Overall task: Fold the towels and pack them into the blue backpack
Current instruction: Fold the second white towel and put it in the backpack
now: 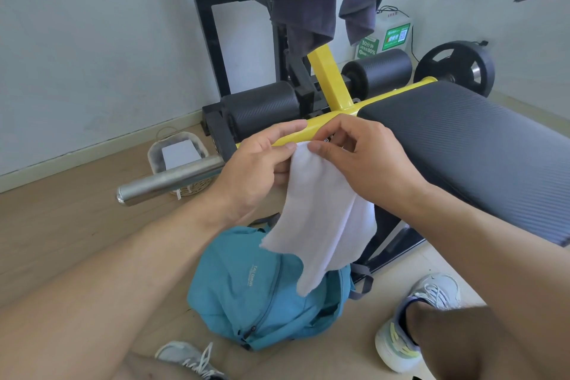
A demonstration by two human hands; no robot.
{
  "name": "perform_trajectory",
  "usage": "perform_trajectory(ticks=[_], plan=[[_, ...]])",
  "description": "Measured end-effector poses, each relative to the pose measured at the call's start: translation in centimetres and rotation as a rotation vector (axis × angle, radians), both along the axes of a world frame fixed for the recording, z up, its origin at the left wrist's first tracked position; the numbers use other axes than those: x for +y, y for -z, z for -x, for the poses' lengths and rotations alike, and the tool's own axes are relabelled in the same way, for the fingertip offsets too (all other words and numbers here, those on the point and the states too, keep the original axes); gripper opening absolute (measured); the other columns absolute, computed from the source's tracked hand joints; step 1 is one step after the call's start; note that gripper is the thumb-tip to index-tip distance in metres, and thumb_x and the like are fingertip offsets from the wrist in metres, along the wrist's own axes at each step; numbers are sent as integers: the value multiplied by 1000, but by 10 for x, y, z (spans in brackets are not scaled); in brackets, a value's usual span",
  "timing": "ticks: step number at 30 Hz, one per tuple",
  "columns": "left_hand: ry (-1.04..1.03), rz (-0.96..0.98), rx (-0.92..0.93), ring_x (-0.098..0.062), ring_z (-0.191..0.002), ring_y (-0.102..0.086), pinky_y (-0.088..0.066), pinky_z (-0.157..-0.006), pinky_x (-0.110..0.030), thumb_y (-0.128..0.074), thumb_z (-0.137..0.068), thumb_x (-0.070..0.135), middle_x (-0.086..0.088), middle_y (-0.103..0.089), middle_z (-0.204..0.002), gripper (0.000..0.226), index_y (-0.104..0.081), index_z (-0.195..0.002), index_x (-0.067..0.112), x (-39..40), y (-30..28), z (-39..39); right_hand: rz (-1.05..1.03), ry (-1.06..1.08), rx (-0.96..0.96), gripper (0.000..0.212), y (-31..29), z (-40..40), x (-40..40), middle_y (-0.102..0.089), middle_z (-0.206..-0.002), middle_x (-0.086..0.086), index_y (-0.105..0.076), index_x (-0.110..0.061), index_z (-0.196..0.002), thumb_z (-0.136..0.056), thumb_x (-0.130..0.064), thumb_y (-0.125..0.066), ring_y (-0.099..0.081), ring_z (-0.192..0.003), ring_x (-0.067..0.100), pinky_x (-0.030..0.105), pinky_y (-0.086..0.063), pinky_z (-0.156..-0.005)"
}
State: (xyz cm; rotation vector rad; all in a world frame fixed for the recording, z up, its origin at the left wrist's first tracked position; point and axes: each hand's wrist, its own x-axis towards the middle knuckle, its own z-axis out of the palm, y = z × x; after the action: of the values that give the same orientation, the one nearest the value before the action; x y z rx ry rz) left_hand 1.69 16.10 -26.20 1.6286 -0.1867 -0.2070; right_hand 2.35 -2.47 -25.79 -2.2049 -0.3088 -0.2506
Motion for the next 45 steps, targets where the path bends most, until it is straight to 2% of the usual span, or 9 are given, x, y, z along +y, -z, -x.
perform_trajectory(ticks=[5,14,19,22,25,30,32,38,45], plan=[[25,-136,-97,-24,-100,-76,-51,-105,-49,-58,-102,10,-9,-80,-100,45,-52,-144,26,-2,1,0,-2,-14,2,9,1,-1,-2,-58,-67,-9,-71,-28,-90,-92,-36,-74,-49,-60,-1,10,-40,-55],[-9,-243,-224,-51,-92,-66,-51,-94,-63,-60,-95,34,-24,-75,-92,37,-57,-129,47,-1,6,0,48,-61,52,18,6,-5,-7,-64,-72,-10,-72,-32,-101,-89,-45,-74,-54,-63,-5,8,-41,-58],[-13,-300,-298,-21,-93,-75,-56,-95,-48,-61,-102,15,9,-80,-94,41,-56,-135,39,1,0,1,110,-123,130,13,5,-5,-9,-67,-73,-12,-76,-36,-98,-90,-46,-73,-58,-65,-5,9,-42,-56],[-34,-353,-375,-18,-89,-75,-58,-89,-43,-64,-100,16,9,-80,-92,42,-57,-133,42,3,1,-2,148,-133,159,11,5,-6,-8,-67,-72,-10,-67,-41,-88,-85,-46,-77,-56,-62,-4,12,-41,-53],[-64,-388,-457,-4,-92,-73,-55,-88,-23,-68,-97,20,13,-79,-93,42,-62,-131,43,6,2,-5,189,-143,173,17,5,-6,-9,-69,-74,-7,-67,-36,-88,-83,-48,-79,-56,-59,0,24,-47,-58],[-71,-464,-508,-5,-82,-68,-48,-76,-12,-69,-96,24,15,-78,-92,35,-65,-127,41,10,3,-10,159,-153,205,23,5,-5,-9,-73,-77,-7,-67,-30,-86,-82,-50,-79,-62,-63,3,30,-53,-63],[-57,-500,-514,-3,-80,-66,-45,-74,-12,-68,-97,25,15,-76,-92,30,-67,-124,39,12,3,-11,152,-155,223,24,4,-6,-9,-74,-78,-9,-68,-29,-88,-82,-51,-78,-66,-66,5,31,-55,-65],[36,-529,-469,-4,-96,-72,-58,-93,-36,-73,-94,25,11,-78,-99,20,-75,-107,41,22,-1,-17,132,-208,262,17,2,-8,-13,-74,-71,-8,-74,-29,-89,-84,-44,-79,-61,-57,0,16,-48,-56],[110,-623,-437,6,-84,-70,-52,-76,-18,-72,-93,29,23,-76,-86,13,-81,-103,29,26,-5,-18,193,-296,317,13,2,-9,-17,-77,-87,-17,-79,-36,-99,-92,-42,-70,-71,-77,-1,14,-55,-68]])
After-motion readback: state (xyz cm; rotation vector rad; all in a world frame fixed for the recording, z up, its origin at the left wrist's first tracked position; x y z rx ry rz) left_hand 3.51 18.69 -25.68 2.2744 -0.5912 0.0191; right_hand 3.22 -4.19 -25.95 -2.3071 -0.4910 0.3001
